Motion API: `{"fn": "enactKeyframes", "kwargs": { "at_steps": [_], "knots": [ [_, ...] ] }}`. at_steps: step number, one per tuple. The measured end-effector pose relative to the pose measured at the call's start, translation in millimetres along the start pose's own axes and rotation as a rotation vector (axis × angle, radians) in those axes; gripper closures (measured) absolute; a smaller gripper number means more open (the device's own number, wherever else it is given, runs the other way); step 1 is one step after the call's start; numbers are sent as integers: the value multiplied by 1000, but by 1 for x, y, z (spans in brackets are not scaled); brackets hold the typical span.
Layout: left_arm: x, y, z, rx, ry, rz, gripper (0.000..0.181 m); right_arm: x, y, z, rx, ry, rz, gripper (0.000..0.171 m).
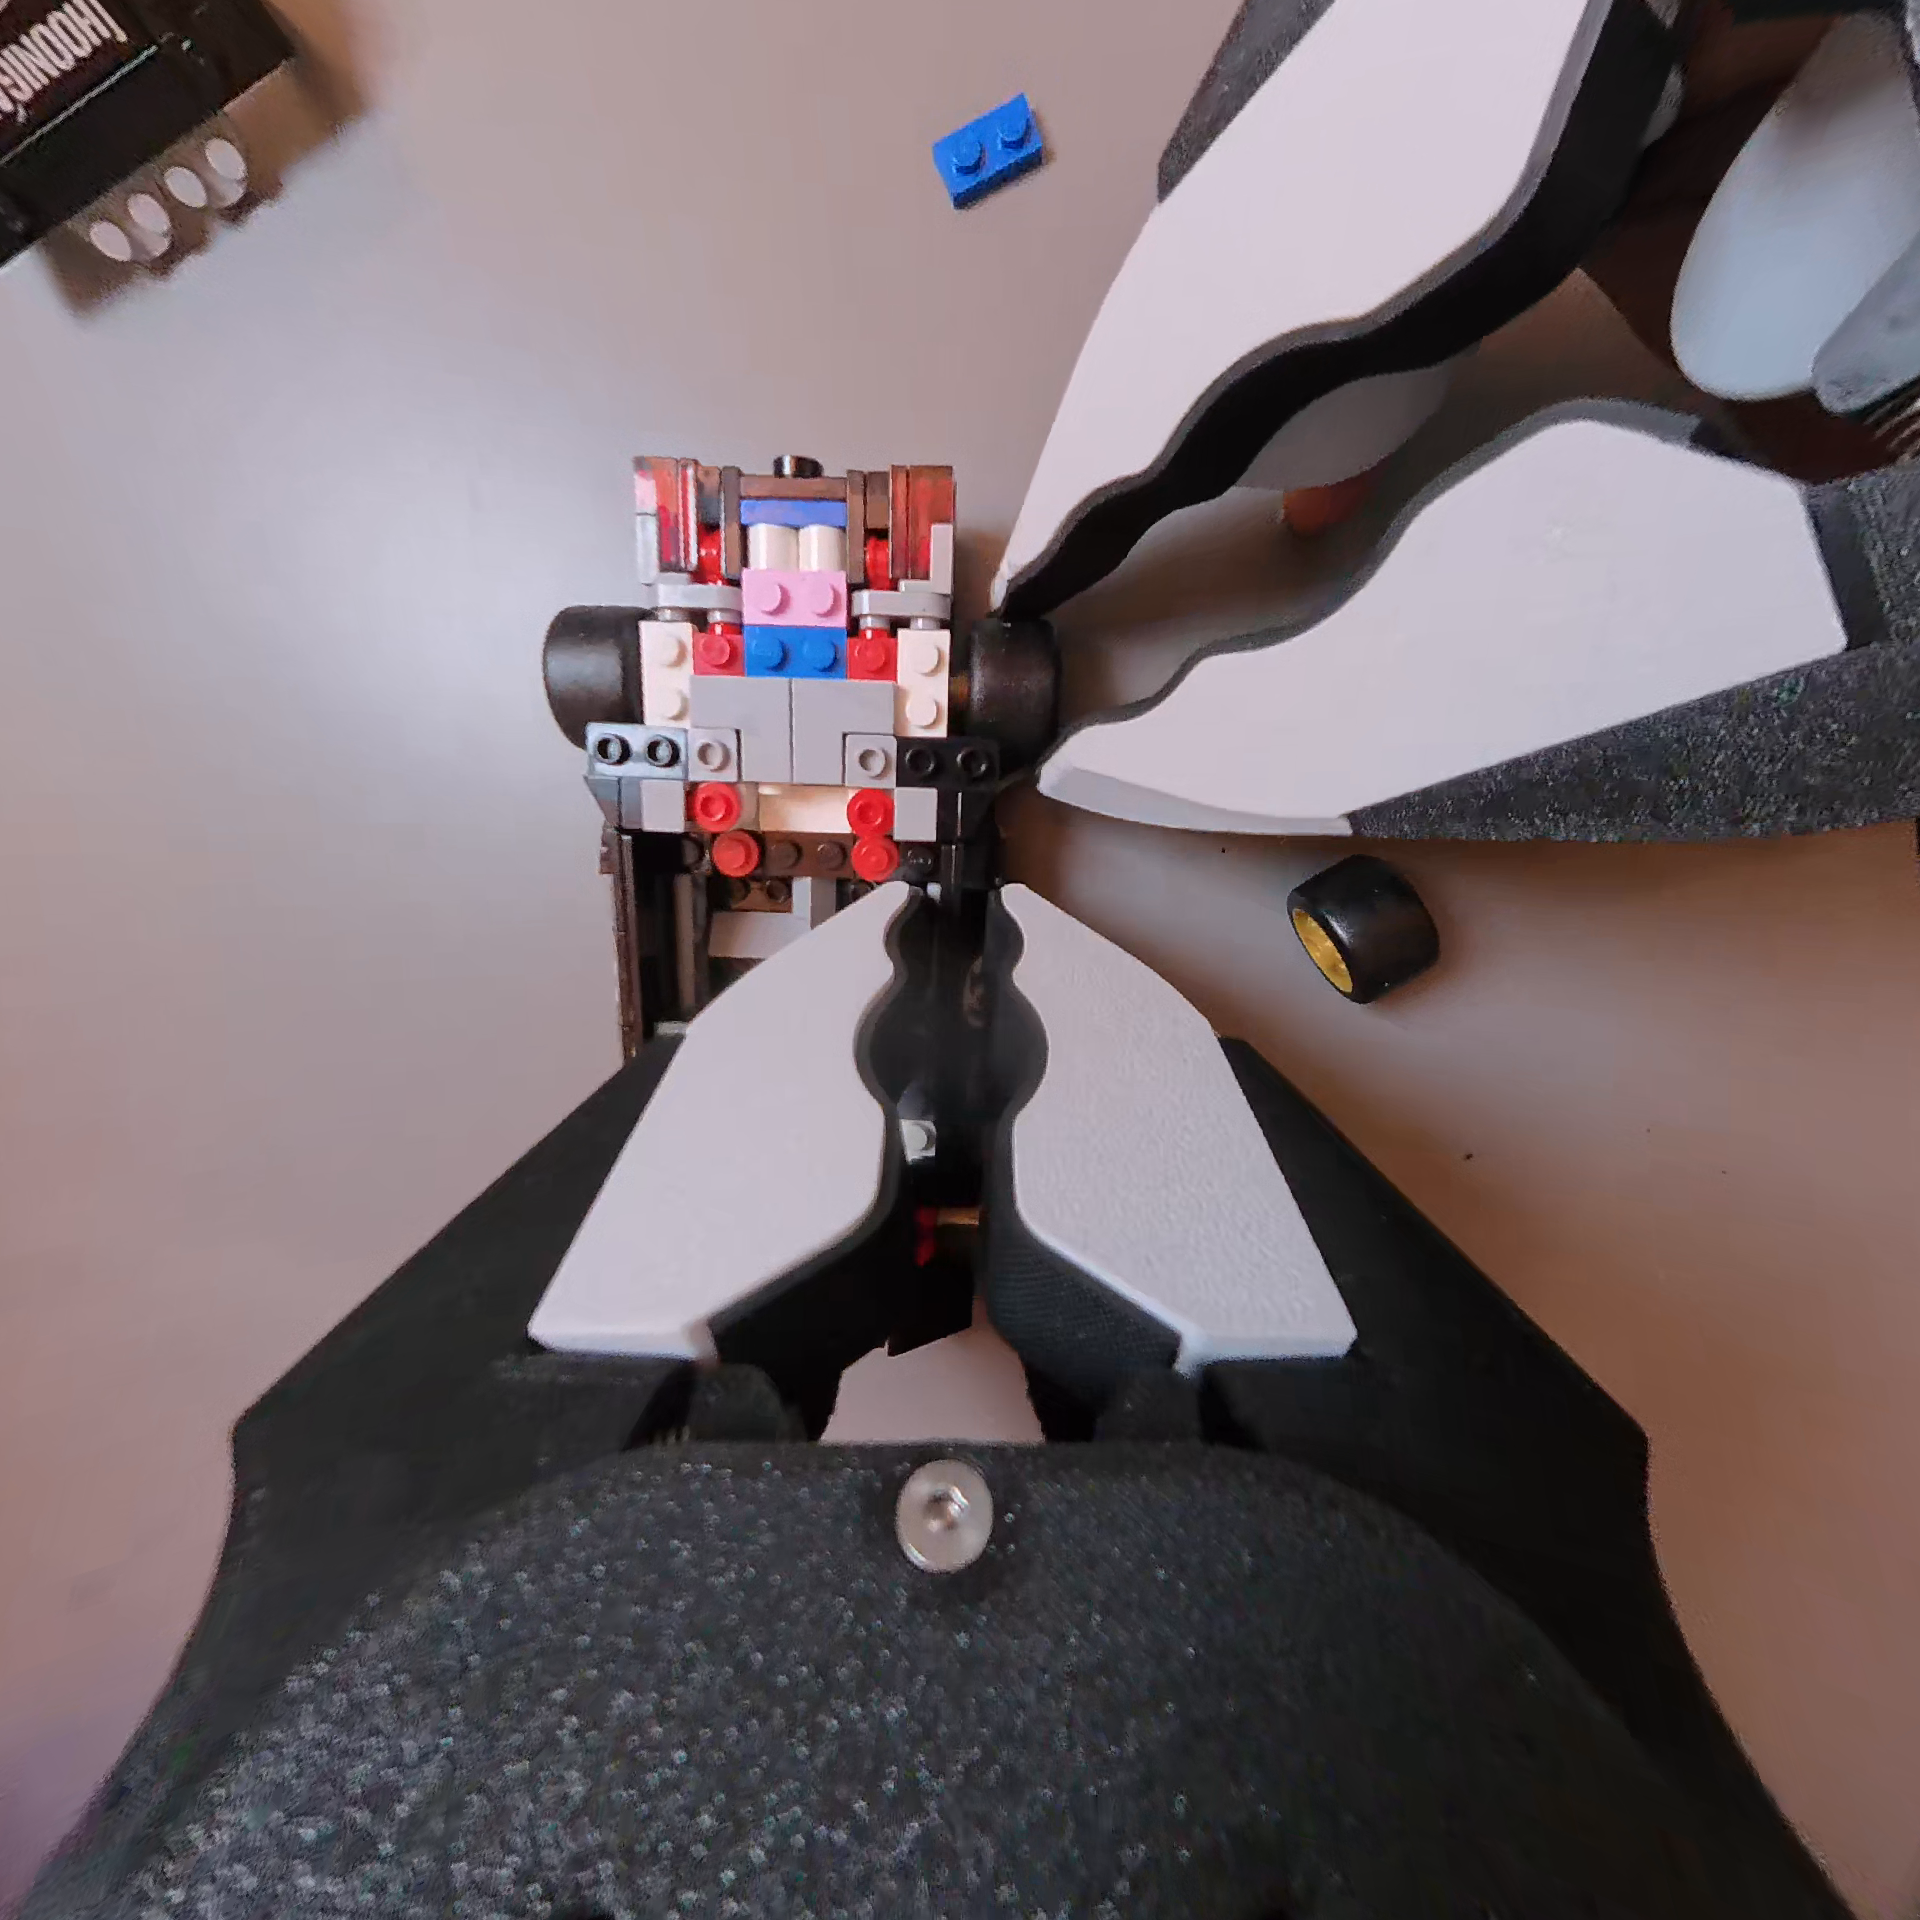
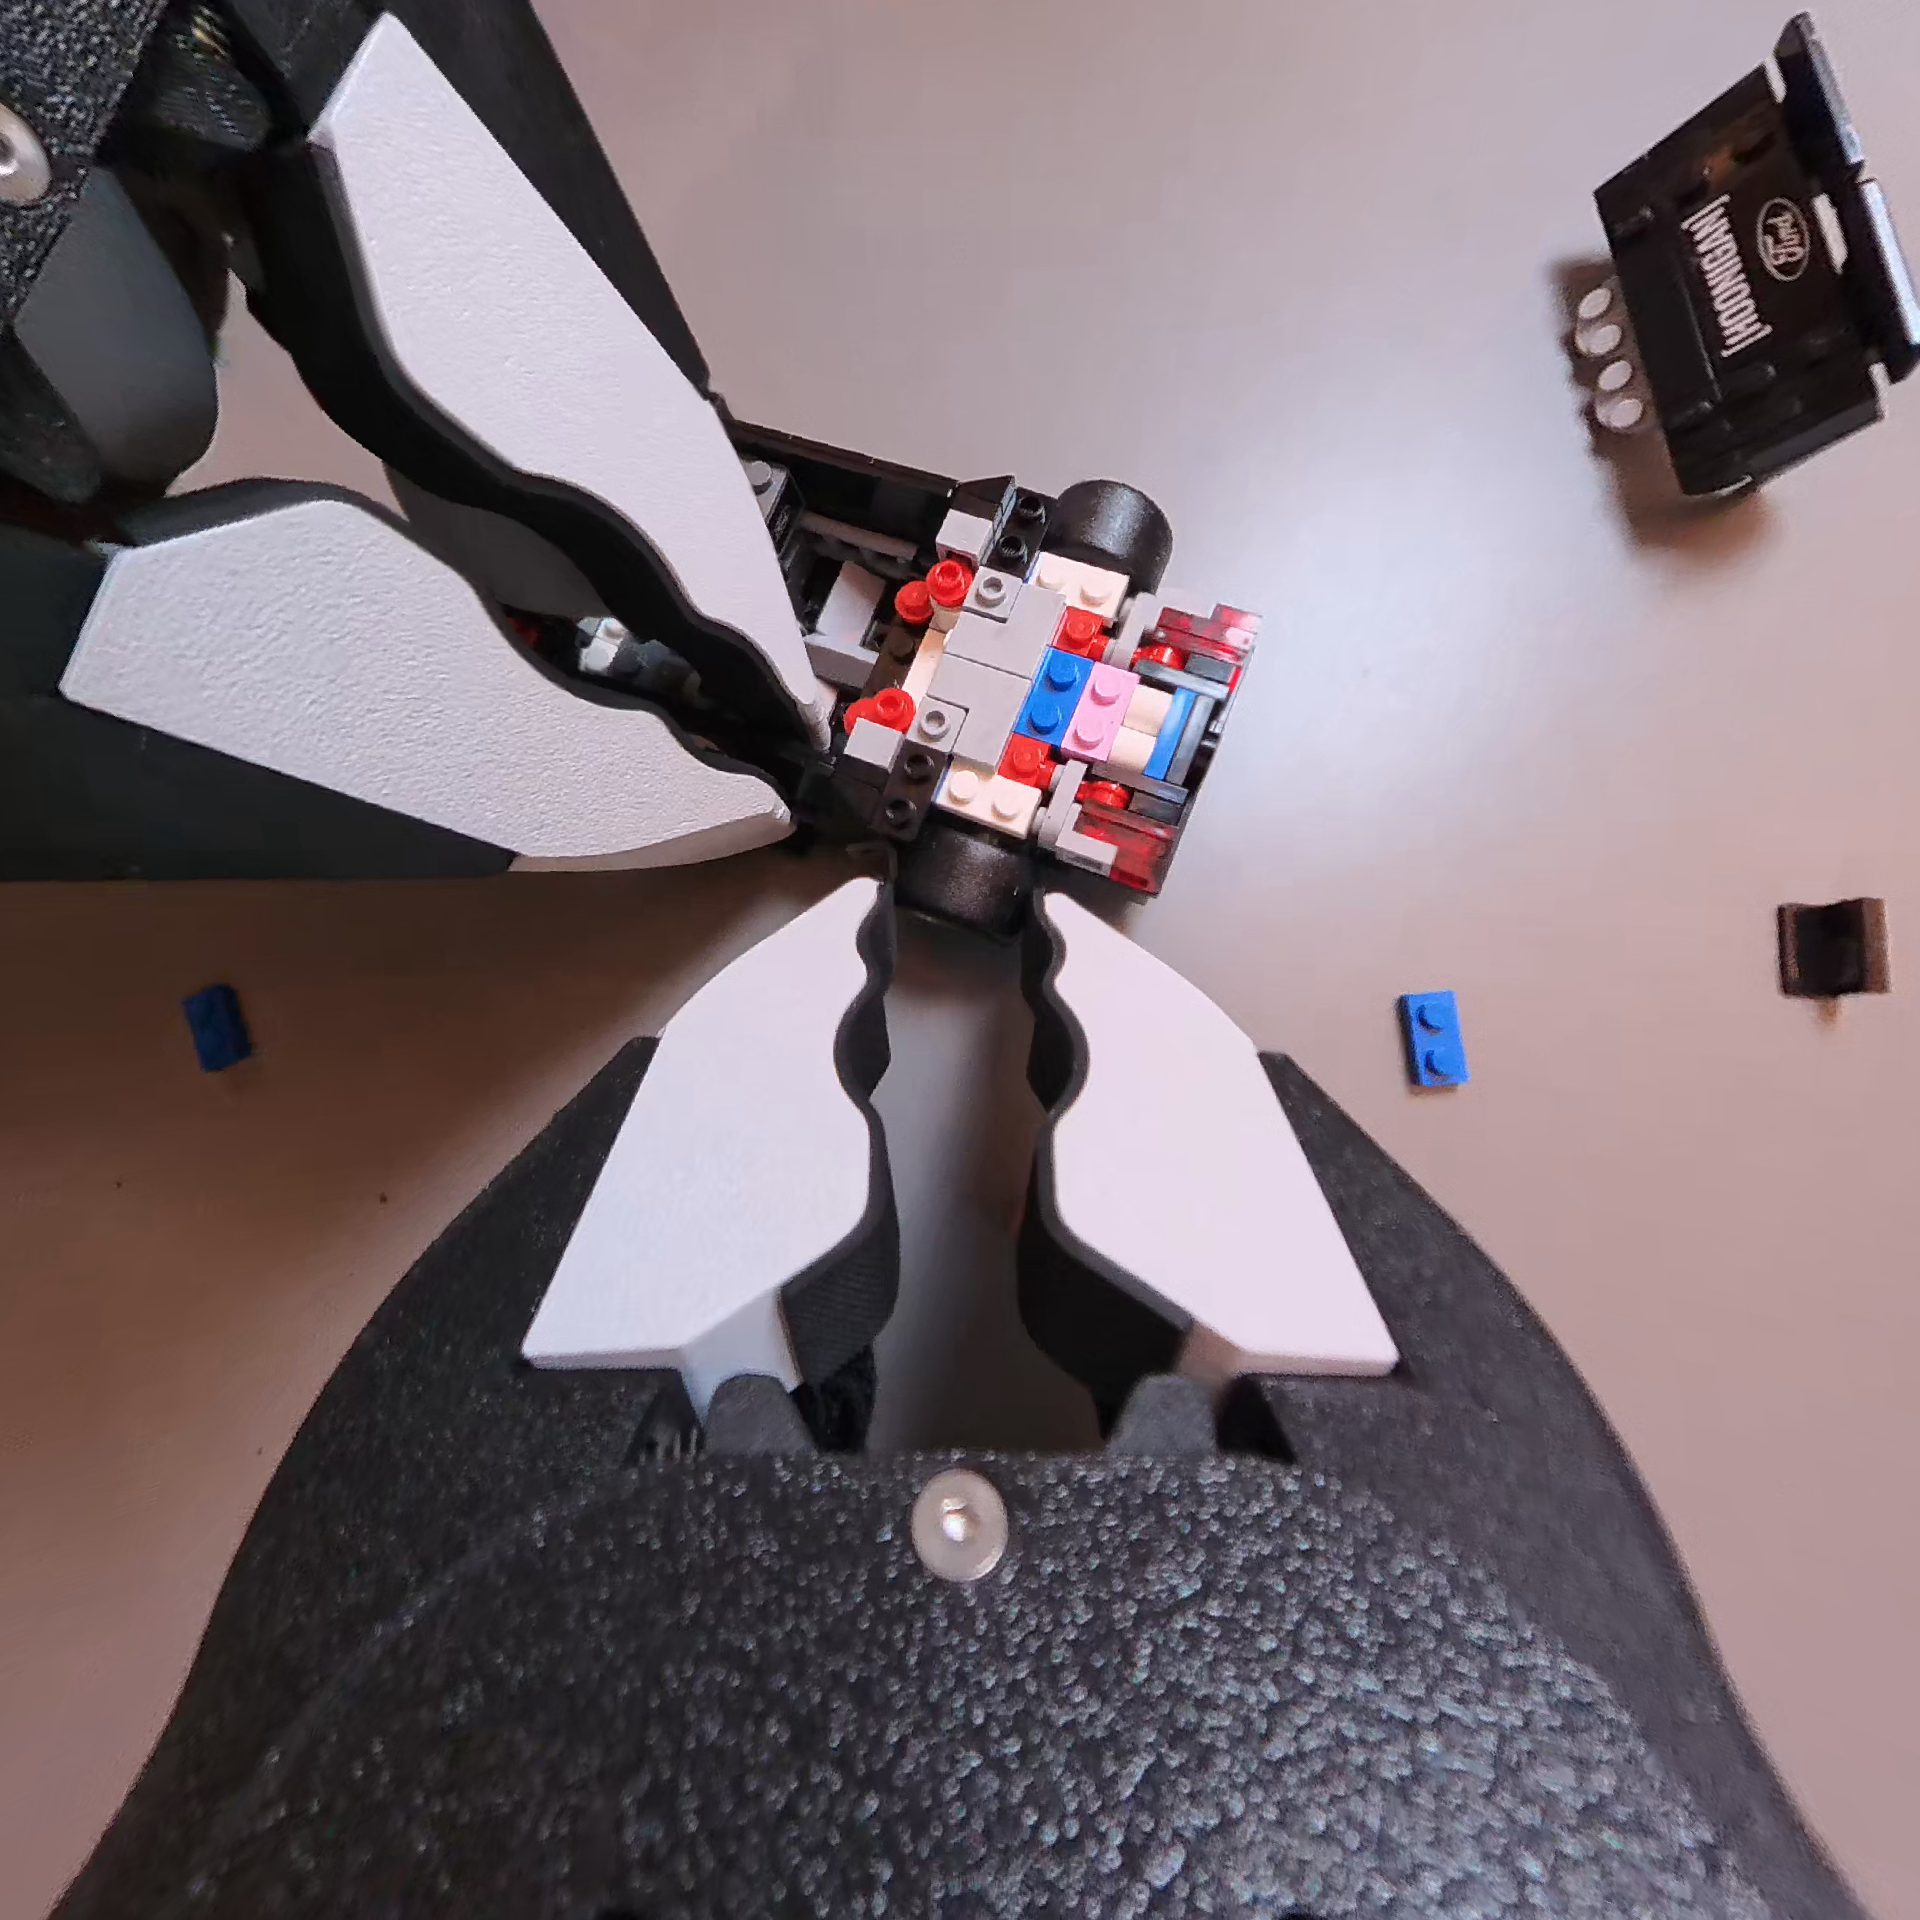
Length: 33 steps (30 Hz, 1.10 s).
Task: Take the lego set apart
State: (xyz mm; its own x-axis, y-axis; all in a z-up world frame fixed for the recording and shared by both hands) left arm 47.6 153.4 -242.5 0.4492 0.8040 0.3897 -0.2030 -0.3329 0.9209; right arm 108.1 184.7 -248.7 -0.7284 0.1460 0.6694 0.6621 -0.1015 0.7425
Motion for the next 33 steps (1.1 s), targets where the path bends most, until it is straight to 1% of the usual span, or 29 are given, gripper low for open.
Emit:
{"fn": "enactKeyframes", "kwargs": {
  "at_steps": [4, 6, 7, 9, 12, 19, 20, 23, 27, 30, 33],
  "knots": [
    [1, 0, 0, -12, -13, -8, 171, -2, 2, -1, -20, -37, 0, 147],
    [2, -2, -16, 125, -30, 5, 171, -8, 7, -6, 1, -54, -15, 147],
    [2, -2, -15, 94, -24, -4, 171, -12, 10, -7, 7, -65, -10, 147],
    [5, -2, -2, 64, -117, -11, 171, -13, 13, -9, 12, -70, -6, 147],
    [10, -4, 0, 79, -106, 5, 171, -12, 12, -7, 33, -63, -17, 147],
    [11, -4, -1, 81, -108, 9, 171, -16, 16, -7, 40, -24, -28, 147],
    [12, -3, -1, 78, -103, 21, 167, -16, 17, -8, 41, -18, -30, 147],
    [17, 6, 0, 73, -96, 77, 156, -18, 20, -6, 23, 11, -21, 146],
    [25, 35, 3, 40, -67, 223, 154, -15, 27, -8, 28, 61, 40, 146],
    [22, 55, 11, -52, -15, 338, 156, -14, 35, -12, 14, 154, 102, 146],
    [16, 62, 24, -218, 49, 434, 162, -8, 45, -20, 27, 246, 192, 146]
  ]
}}
Point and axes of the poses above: each gripper's, where its closed fingertips meet, y back along the fingers, x out of its top, z = x × y across the jaws, the point moved 4 cm from there along y, back along the fingers, and after that the axes turned 6 degrees about y, right-handed, at the moved point
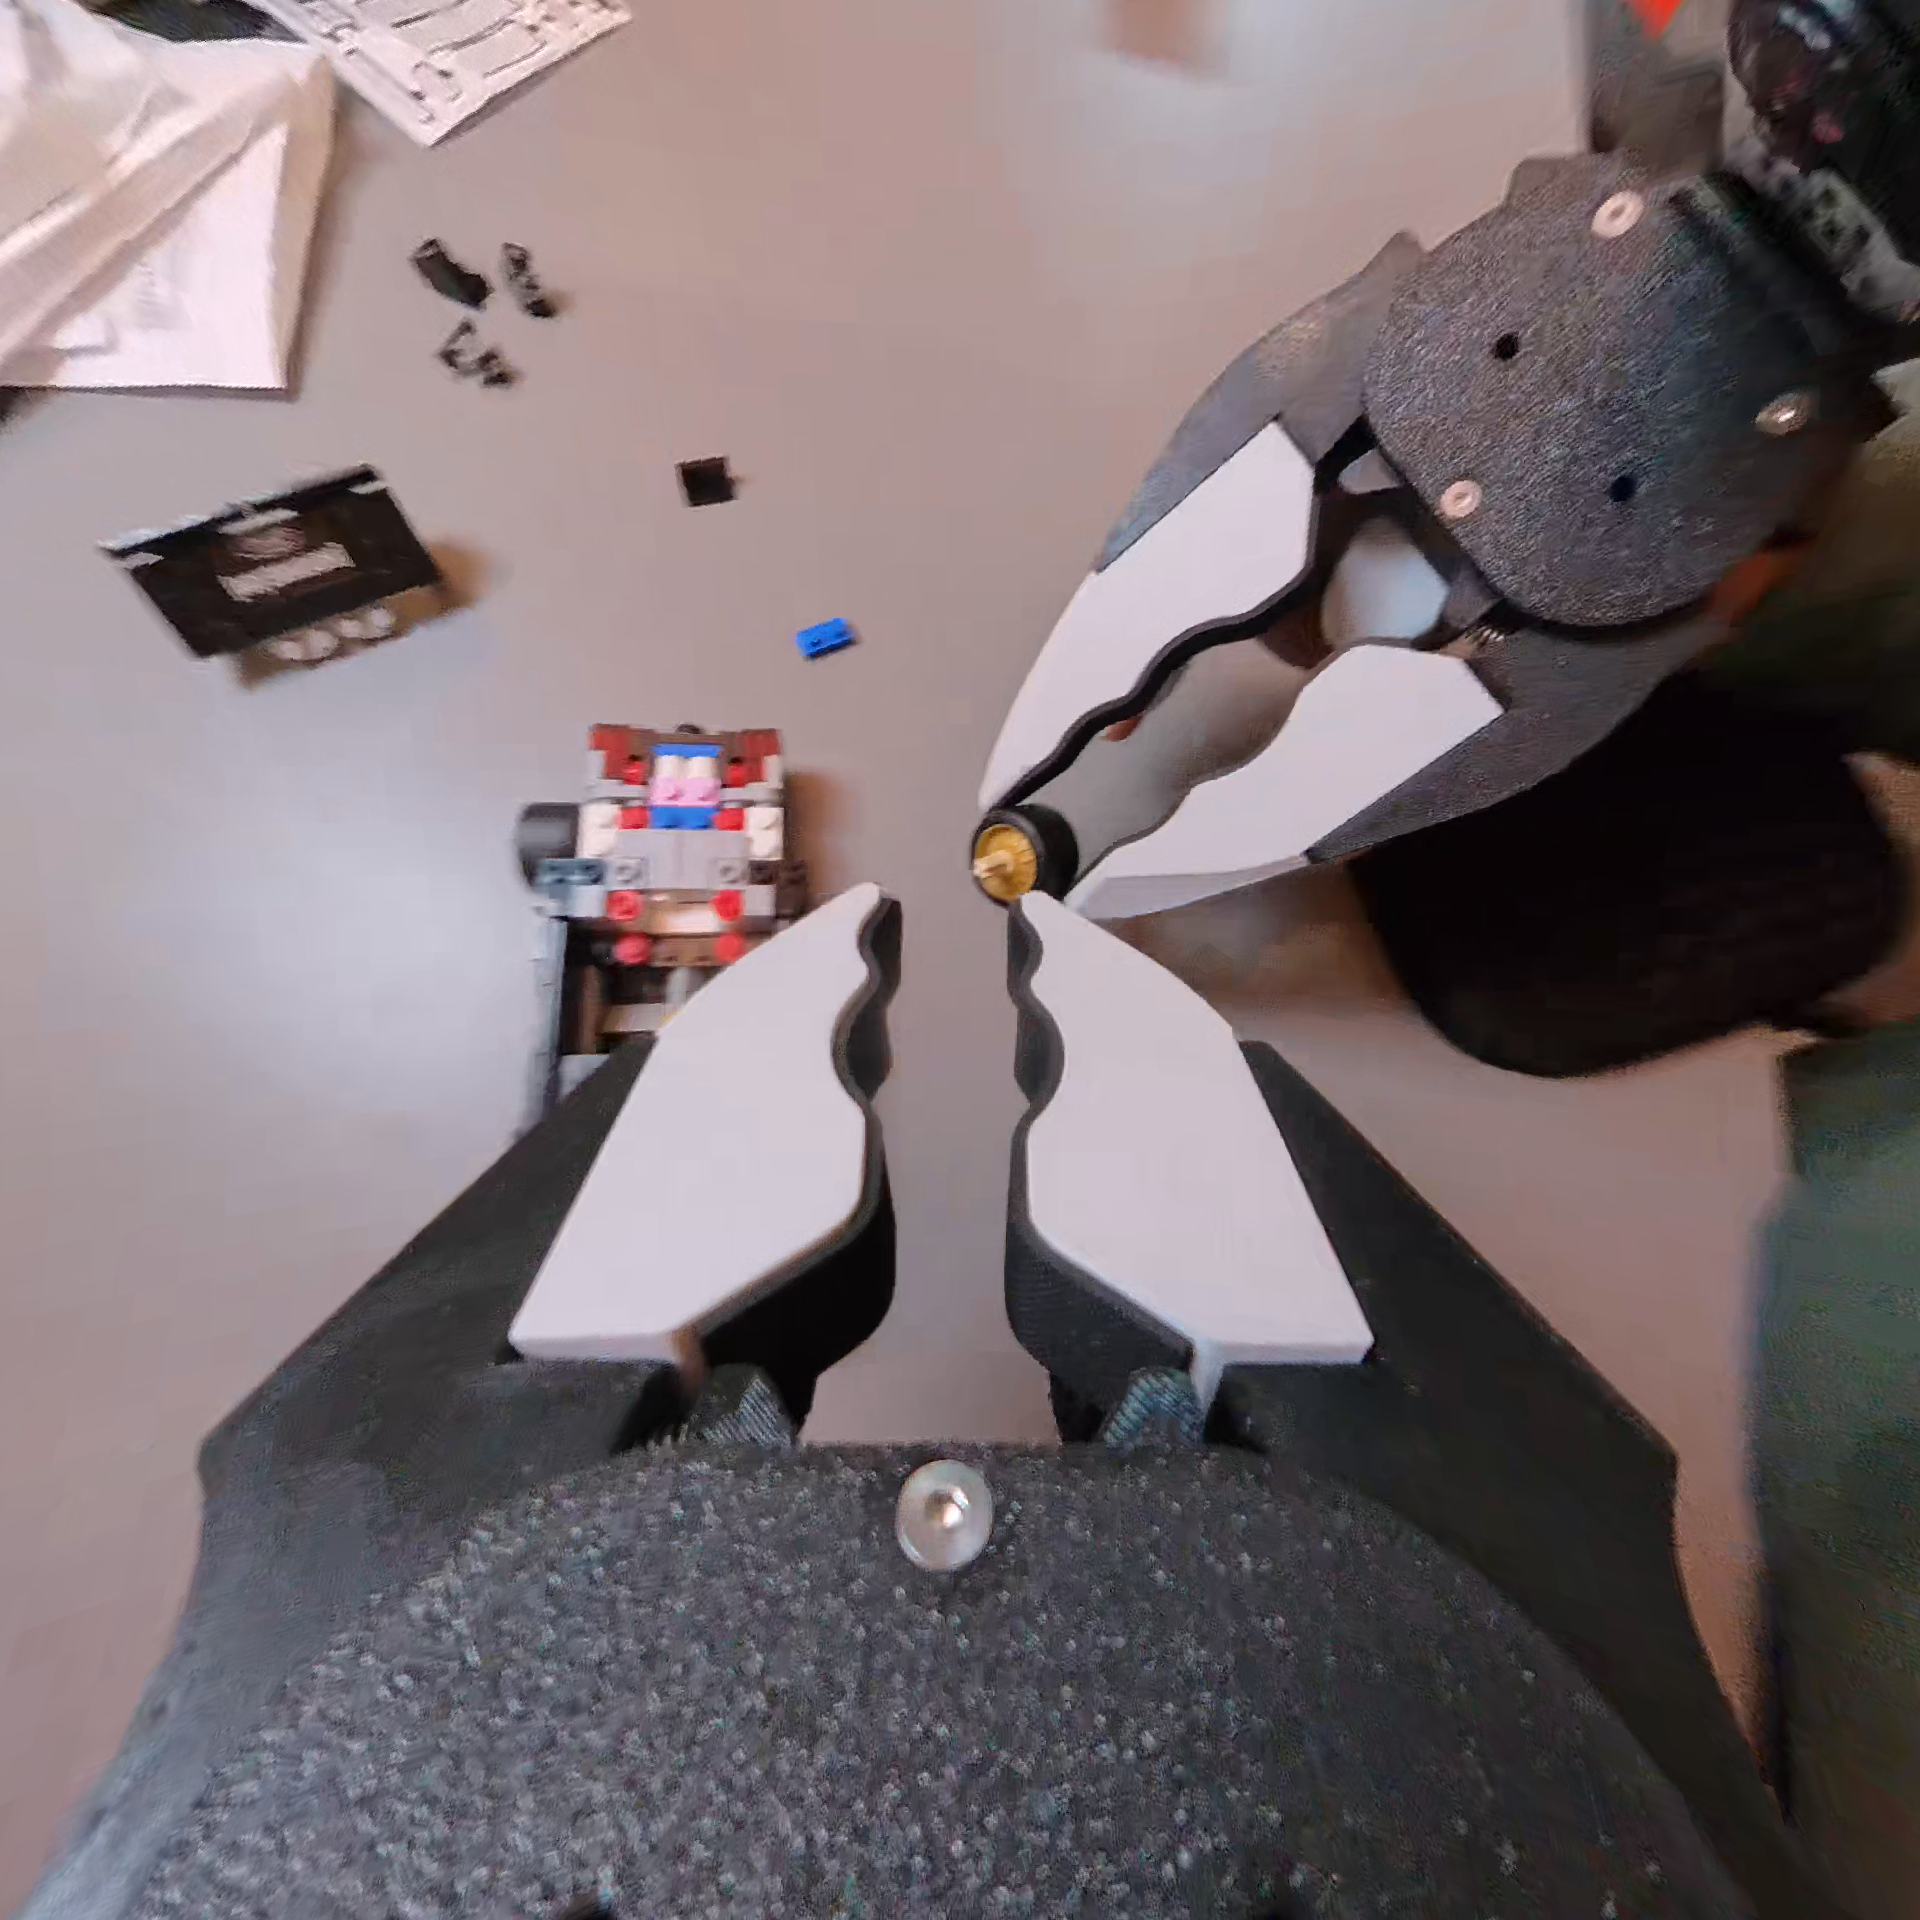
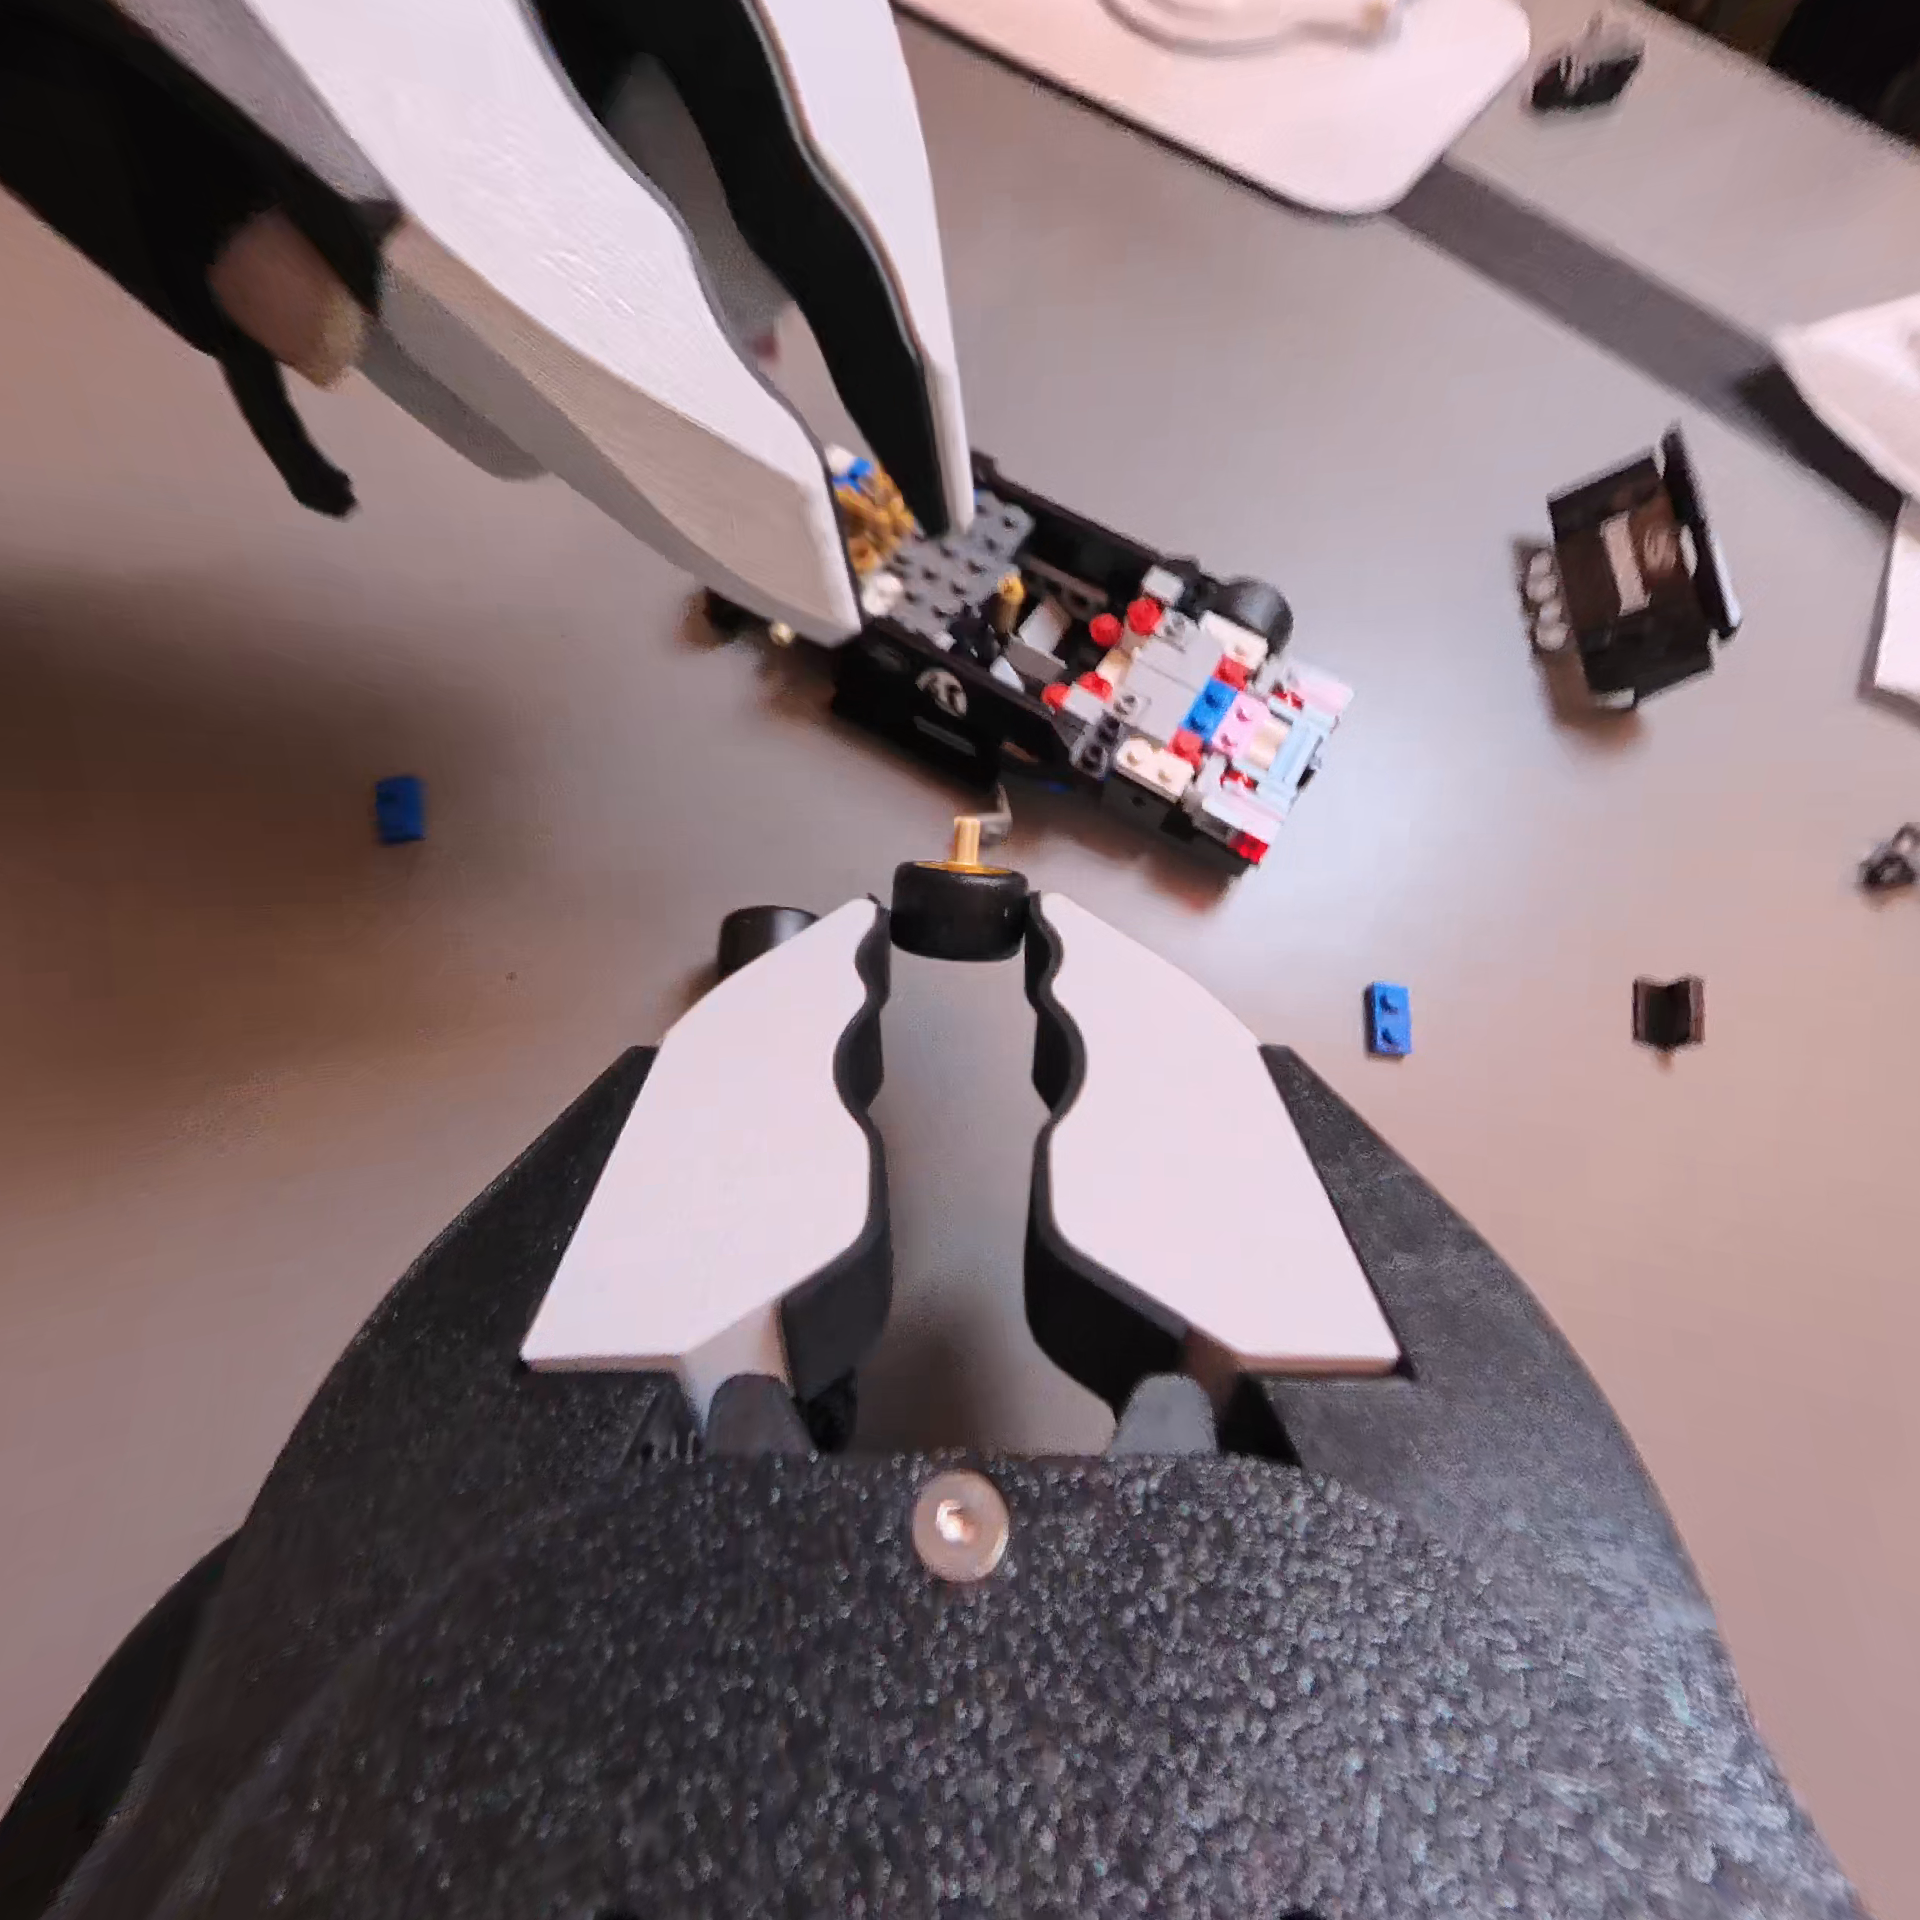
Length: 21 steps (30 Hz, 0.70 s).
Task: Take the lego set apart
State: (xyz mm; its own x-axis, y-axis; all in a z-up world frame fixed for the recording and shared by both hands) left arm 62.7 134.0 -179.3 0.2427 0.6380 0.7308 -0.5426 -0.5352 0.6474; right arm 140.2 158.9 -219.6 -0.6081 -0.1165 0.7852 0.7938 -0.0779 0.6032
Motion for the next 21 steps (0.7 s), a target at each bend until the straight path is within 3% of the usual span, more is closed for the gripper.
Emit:
{"fn": "enactKeyframes", "kwargs": {
  "at_steps": [9, 17, 21],
  "knots": [
    [-24, -8, 23, -226, 77, 33, 174, 19, 14, -25, -38, 353, 107, 147],
    [-31, -3, 30, -351, 167, 78, 173, 17, 13, -38, -5, 461, 107, 147],
    [-35, -4, 30, -333, 169, 69, 176, 17, 13, -41, -4, 493, 101, 147]
  ]
}}
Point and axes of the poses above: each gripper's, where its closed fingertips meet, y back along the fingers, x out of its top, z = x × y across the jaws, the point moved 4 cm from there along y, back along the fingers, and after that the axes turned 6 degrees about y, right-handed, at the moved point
